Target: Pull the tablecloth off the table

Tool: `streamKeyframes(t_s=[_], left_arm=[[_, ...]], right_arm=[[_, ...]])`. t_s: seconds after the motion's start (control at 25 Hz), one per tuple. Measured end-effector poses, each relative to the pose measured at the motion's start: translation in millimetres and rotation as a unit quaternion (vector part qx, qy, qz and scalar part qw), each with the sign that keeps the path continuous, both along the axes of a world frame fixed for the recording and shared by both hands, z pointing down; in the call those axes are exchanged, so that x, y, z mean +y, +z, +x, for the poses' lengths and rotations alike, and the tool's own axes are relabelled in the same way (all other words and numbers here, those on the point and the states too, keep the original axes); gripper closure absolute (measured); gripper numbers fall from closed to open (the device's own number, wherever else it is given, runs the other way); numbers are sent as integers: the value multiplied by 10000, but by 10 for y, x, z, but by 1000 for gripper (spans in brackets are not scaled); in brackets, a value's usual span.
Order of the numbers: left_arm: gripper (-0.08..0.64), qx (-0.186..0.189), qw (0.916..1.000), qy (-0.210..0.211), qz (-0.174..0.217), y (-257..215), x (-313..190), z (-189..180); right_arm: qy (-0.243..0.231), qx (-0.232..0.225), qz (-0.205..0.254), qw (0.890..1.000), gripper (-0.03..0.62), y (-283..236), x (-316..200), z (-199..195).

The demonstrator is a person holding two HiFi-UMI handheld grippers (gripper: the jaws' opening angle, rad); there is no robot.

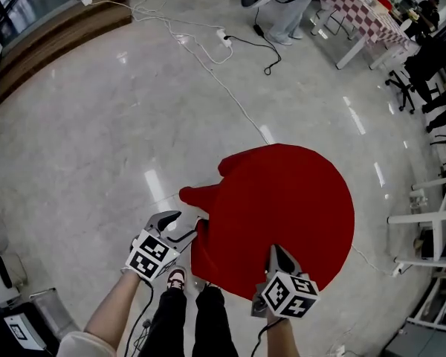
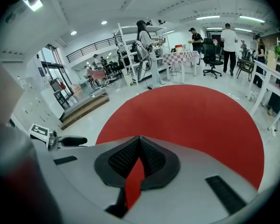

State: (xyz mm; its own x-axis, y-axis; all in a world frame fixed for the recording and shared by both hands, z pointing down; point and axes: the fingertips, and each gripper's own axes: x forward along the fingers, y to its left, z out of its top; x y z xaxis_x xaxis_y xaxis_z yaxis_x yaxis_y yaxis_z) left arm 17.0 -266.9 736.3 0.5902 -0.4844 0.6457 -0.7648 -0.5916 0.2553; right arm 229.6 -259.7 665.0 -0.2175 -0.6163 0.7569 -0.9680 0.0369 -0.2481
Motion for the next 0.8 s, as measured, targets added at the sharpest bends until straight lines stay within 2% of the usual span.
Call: streamKeyframes(t_s=[0.16,0.36,0.48,0.6,0.8], left_arm=[[275,41,9988,464,149,69,-89,76],[242,-100,9947,964,347,168,-300,189],[232,43,9911,1262,433,179,-410,289],[218,168,9844,1696,431,225,-479,398],[212,57,9672,2503,430,293,-516,541]], right_arm=[[99,-58,-16,9999,568,61,-39,-55],[146,-81,-28,9999,568,115,-63,-57],[210,-90,-68,9997,568,132,-51,-46],[220,-98,-127,9996,568,167,-22,-35],[288,-171,-181,9993,568,214,41,15]])
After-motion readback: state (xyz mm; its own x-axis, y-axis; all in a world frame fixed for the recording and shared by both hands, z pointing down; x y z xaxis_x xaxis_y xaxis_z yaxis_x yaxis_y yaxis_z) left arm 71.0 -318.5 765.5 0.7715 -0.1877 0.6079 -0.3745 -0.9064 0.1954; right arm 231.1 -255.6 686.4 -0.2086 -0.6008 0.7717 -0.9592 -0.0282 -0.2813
